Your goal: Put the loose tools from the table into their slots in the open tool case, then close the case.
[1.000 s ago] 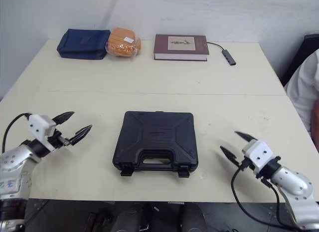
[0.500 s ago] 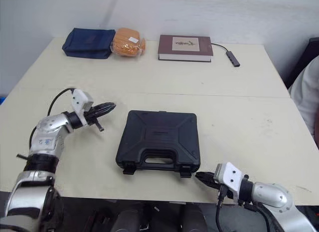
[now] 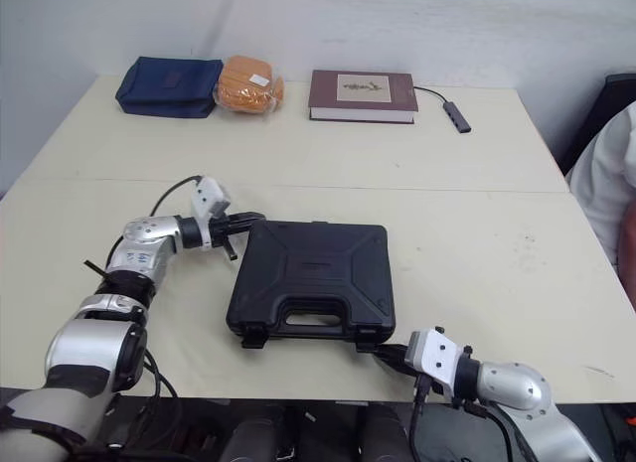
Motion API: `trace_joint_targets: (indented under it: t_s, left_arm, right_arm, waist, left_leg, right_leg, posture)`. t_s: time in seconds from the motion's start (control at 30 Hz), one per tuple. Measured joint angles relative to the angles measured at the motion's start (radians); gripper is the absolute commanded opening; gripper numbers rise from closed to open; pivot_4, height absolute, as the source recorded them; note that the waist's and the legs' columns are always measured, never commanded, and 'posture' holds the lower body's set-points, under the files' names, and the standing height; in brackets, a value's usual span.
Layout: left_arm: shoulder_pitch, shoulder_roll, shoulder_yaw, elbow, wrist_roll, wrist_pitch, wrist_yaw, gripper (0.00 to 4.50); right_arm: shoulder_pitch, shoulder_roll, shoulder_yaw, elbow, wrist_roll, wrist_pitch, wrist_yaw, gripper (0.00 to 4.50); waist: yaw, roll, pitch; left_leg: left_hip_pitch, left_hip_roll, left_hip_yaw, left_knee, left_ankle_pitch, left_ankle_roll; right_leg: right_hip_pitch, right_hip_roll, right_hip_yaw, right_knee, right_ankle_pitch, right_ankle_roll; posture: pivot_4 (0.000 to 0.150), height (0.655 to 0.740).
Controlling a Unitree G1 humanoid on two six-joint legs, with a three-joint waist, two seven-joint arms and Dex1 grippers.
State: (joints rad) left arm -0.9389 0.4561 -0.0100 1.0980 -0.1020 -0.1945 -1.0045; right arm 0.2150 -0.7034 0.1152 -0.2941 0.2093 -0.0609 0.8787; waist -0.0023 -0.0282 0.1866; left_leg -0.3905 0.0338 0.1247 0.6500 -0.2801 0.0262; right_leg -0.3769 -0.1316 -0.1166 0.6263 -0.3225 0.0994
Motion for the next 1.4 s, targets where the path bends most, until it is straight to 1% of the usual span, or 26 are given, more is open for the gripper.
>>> trace_joint_targets:
  t_s: [0.17, 0.3, 0.43, 0.63, 0.73, 0.9, 1.0, 1.1, 1.17, 1.23, 1.33, 1.4]
  left_arm:
    - [-0.009, -0.001, 0.007, 0.02, 0.007, -0.041, -0.027, 0.05]
    - [-0.002, 0.006, 0.01, 0.015, 0.007, -0.052, -0.084, 0.05]
    - [0.078, 0.041, 0.02, -0.079, -0.013, -0.054, -0.181, 0.05]
    - [0.227, 0.055, 0.03, -0.25, -0.042, 0.004, -0.22, 0.05]
    - [0.325, 0.061, 0.035, -0.405, -0.069, 0.068, -0.213, 0.05]
    - [0.433, 0.062, 0.041, -0.625, -0.109, 0.17, -0.168, 0.05]
    - [0.48, 0.065, 0.043, -0.689, -0.114, 0.203, -0.129, 0.05]
    - [0.52, 0.077, 0.056, -0.692, -0.114, 0.209, -0.079, 0.05]
    - [0.534, 0.087, 0.076, -0.693, -0.123, 0.215, -0.063, 0.05]
    - [0.541, 0.095, 0.116, -0.716, -0.159, 0.244, -0.046, 0.05]
    - [0.526, 0.097, 0.164, -0.786, -0.22, 0.294, -0.021, 0.05]
    - [0.479, 0.095, 0.174, -0.862, -0.265, 0.351, -0.005, 0.05]
  right_arm:
    - [-0.033, 0.005, 0.011, 0.032, -0.033, -0.041, 0.002, 0.0]
    - [-0.08, 0.007, 0.019, 0.068, -0.052, -0.062, 0.002, 0.0]
    - [-0.152, 0.007, 0.015, 0.132, -0.069, -0.074, -0.018, 0.0]
    - [-0.208, 0.007, -0.006, 0.208, -0.085, -0.094, -0.057, 0.0]
    - [-0.236, 0.01, -0.006, 0.241, -0.091, -0.104, -0.066, 0.0]
    - [-0.286, 0.027, -0.006, 0.305, -0.099, -0.118, -0.09, 0.0]
    - [-0.309, 0.029, -0.006, 0.336, -0.108, -0.133, -0.099, 0.0]
    - [-0.313, 0.028, -0.006, 0.345, -0.111, -0.14, -0.104, 0.0]
    - [-0.311, 0.028, -0.008, 0.347, -0.111, -0.144, -0.107, 0.0]
    - [-0.298, 0.025, -0.019, 0.345, -0.111, -0.148, -0.116, 0.0]
    - [-0.264, 0.013, -0.057, 0.337, -0.11, -0.147, -0.141, 0.0]
    - [-0.231, 0.0, -0.107, 0.327, -0.11, -0.131, -0.16, 0.0]
  waist:
    - [-0.002, 0.0, 0.0]
    - [-0.002, -0.001, 0.0]
    - [-0.003, -0.001, 0.0]
    - [0.001, -0.001, -0.001]
    - [0.0, -0.001, -0.001]
    - [-0.002, -0.001, -0.001]
    - [-0.002, -0.001, -0.001]
    - [-0.001, -0.001, -0.001]
    - [-0.002, -0.001, -0.001]
    - [0.002, -0.001, -0.001]
    - [0.013, 0.0, 0.0]
    - [0.025, 0.0, 0.0]
  left_leg:
    - [0.0, 0.001, 0.0, 0.0, 0.0, 0.0]
    - [0.0, 0.0, 0.0, 0.001, 0.0, 0.0]
    - [0.001, 0.0, 0.0, 0.001, 0.0, 0.0]
    - [0.0, 0.0, -0.001, 0.002, -0.001, 0.001]
    - [0.0, -0.001, -0.002, 0.002, -0.001, 0.002]
    - [0.001, -0.001, -0.002, 0.002, -0.001, 0.002]
    - [0.001, -0.001, -0.002, 0.001, -0.001, 0.001]
    - [0.001, -0.001, -0.002, 0.001, -0.001, 0.001]
    - [0.001, -0.001, -0.002, 0.001, -0.001, 0.002]
    - [0.0, -0.002, -0.003, 0.001, -0.001, 0.0]
    - [-0.001, -0.004, -0.004, 0.001, -0.003, -0.002]
    - [-0.002, -0.005, -0.004, 0.001, -0.003, -0.001]
  right_leg:
    - [0.0, -0.001, 0.0, 0.0, 0.0, 0.0]
    - [0.001, -0.001, 0.0, 0.0, 0.0, 0.0]
    - [0.001, -0.003, 0.001, 0.0, 0.0, 0.0]
    - [0.001, -0.005, 0.001, 0.0, 0.0, 0.0]
    - [0.002, -0.006, 0.006, 0.0, 0.0, 0.0]
    - [0.003, -0.007, 0.008, 0.0, 0.0, 0.0]
    - [0.003, -0.007, 0.008, 0.0, 0.0, 0.0]
    - [0.002, -0.008, 0.008, 0.0, 0.0, 0.0]
    - [0.002, -0.008, 0.008, 0.0, 0.0, 0.0]
    - [0.002, -0.009, 0.008, 0.0, 0.0, 0.0]
    - [0.002, -0.012, 0.007, -0.001, 0.001, 0.002]
    - [0.003, -0.012, 0.006, -0.003, 0.002, 0.003]
  posture:
    - [0.15, 0.74]
    - [0.15, 0.74]
    - [0.15, 0.74]
    - [0.15, 0.74]
    - [0.15, 0.74]
    - [0.15, 0.74]
    - [0.15, 0.74]
    - [0.15, 0.74]
    - [0.15, 0.74]
    - [0.15, 0.74]
    - [0.15, 0.74]
    - [0.15, 0.74]
